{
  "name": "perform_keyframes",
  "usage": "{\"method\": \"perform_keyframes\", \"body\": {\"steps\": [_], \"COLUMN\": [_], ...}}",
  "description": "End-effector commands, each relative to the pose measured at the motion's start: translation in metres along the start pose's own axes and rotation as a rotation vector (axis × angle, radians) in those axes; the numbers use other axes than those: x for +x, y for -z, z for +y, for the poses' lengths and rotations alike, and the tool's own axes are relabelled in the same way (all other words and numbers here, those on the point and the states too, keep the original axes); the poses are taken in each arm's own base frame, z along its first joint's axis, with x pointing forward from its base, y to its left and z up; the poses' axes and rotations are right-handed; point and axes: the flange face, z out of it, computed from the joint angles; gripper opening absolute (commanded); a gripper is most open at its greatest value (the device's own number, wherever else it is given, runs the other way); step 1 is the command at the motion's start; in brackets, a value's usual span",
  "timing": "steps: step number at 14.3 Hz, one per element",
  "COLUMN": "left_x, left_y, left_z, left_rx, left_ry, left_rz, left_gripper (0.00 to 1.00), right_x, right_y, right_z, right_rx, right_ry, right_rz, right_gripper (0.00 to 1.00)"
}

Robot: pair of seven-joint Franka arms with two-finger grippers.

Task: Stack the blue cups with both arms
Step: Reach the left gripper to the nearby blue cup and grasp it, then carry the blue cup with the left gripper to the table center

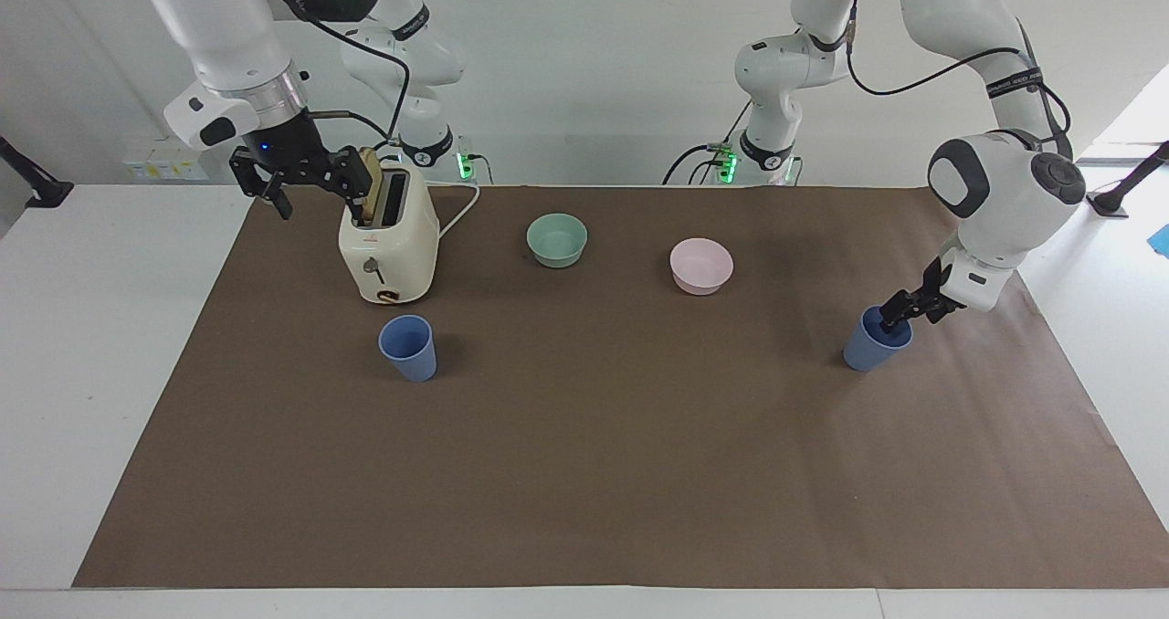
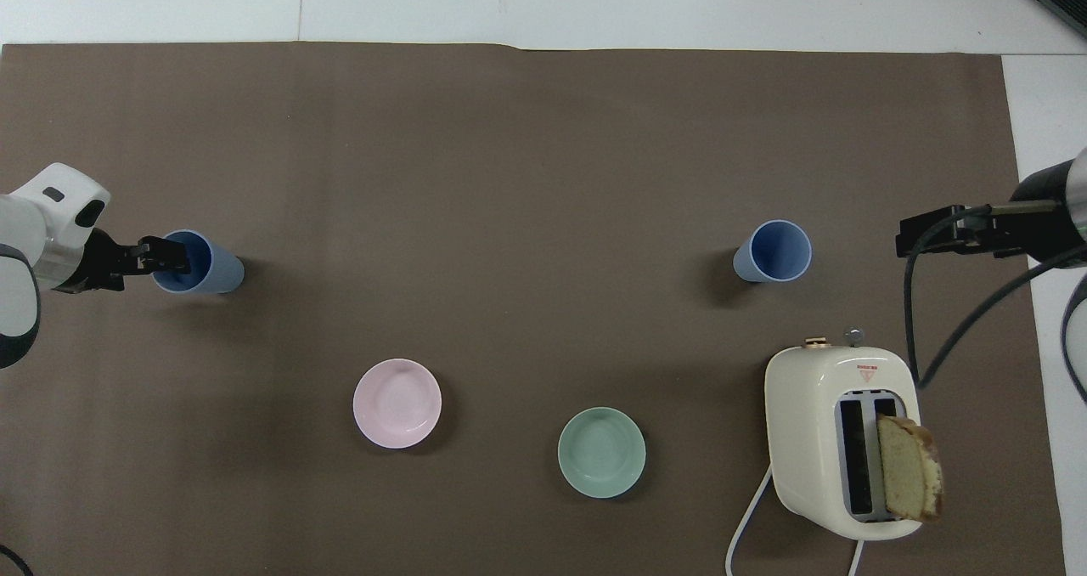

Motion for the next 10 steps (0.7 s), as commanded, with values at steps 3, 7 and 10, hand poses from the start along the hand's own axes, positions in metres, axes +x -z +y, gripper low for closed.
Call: {"method": "perform_keyframes", "body": {"steps": [3,7,10], "left_x": [0.011,0.031,0.04], "left_y": [0.006,0.046,0.086], "left_z": [0.006,0.01,0.046], "left_rx": [-0.021,-0.029,-0.05], "left_ry": [0.013,0.011,0.022], "left_rz": [0.038,0.106,0.126], "left_gripper": [0.0,0.0,0.0], "right_x": [0.0,0.0,0.0], "right_y": [0.001,0.001,0.001], "right_z": [0.001,0.001,0.001], "right_rx": [0.017,0.017,0.017], "right_ry": [0.002,0.002,0.002], "right_rz": [0.0,0.0,0.0], "right_gripper": [1.0,1.0,1.0]}}
